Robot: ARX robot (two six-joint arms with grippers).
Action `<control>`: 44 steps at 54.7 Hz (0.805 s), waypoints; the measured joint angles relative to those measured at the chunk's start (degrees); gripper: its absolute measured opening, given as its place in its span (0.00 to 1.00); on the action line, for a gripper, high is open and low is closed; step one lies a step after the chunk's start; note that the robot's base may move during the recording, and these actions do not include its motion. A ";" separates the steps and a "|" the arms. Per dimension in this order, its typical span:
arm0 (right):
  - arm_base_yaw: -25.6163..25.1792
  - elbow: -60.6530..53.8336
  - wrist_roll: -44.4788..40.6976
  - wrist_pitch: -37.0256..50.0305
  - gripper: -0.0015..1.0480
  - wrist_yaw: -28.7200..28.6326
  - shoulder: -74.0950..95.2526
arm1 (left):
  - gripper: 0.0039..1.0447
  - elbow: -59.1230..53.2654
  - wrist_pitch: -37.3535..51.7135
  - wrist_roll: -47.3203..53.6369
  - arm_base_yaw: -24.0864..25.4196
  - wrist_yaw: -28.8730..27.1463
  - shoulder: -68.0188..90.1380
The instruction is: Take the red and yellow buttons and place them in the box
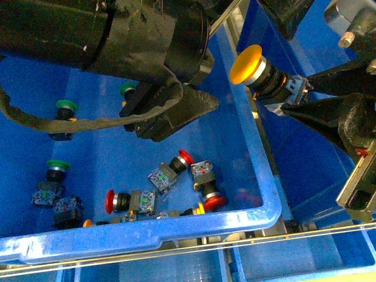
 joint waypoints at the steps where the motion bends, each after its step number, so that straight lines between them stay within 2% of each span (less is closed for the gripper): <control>1: -0.15 0.00 0.00 -0.04 0.26 0.00 -0.15 | 0.92 0.00 0.00 0.04 0.13 0.02 0.02; 12: -2.21 -0.76 0.00 -1.09 0.26 0.02 -1.88 | 0.93 -0.35 -0.28 2.23 2.58 -0.50 -0.13; 30: -8.04 -1.51 -0.26 -2.78 0.26 -0.04 -3.48 | 0.93 -4.81 -2.27 8.20 10.29 -0.96 -1.88; 44: -12.35 -0.35 -1.18 -5.35 0.25 0.28 -4.55 | 0.93 -12.61 -4.24 16.02 14.51 -1.40 -12.63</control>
